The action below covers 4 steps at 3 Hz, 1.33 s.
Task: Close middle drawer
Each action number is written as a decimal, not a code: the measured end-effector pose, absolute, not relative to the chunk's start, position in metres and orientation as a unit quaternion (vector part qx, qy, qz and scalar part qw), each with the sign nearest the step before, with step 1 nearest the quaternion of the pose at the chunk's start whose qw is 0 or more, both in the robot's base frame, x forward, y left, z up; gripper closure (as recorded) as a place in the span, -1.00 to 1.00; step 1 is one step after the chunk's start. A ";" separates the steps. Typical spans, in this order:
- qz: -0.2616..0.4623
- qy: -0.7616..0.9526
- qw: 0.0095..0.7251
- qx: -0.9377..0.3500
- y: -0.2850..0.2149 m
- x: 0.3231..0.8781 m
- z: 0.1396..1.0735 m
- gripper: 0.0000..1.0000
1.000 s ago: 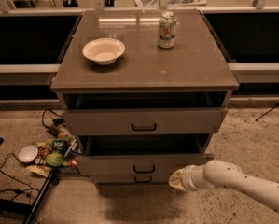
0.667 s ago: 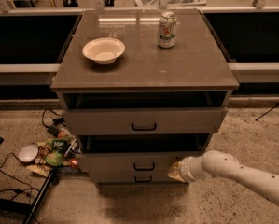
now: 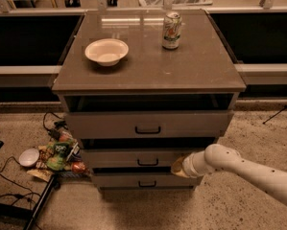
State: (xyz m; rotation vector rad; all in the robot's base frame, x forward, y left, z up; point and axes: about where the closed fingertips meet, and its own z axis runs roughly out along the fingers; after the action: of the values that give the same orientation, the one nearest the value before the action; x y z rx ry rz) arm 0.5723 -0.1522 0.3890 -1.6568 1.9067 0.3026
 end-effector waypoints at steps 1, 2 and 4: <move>0.135 0.704 0.254 -0.649 -0.145 0.519 0.388 1.00; 0.142 0.707 0.198 -0.664 -0.162 0.447 0.411 1.00; 0.072 0.737 0.083 -0.667 -0.202 0.350 0.495 1.00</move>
Offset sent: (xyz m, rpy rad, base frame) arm -0.2637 -0.0290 0.0715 -0.2309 0.3131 0.1928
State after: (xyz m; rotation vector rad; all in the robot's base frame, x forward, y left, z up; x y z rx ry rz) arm 0.3497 -0.2025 0.4952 -1.9904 2.2002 0.2149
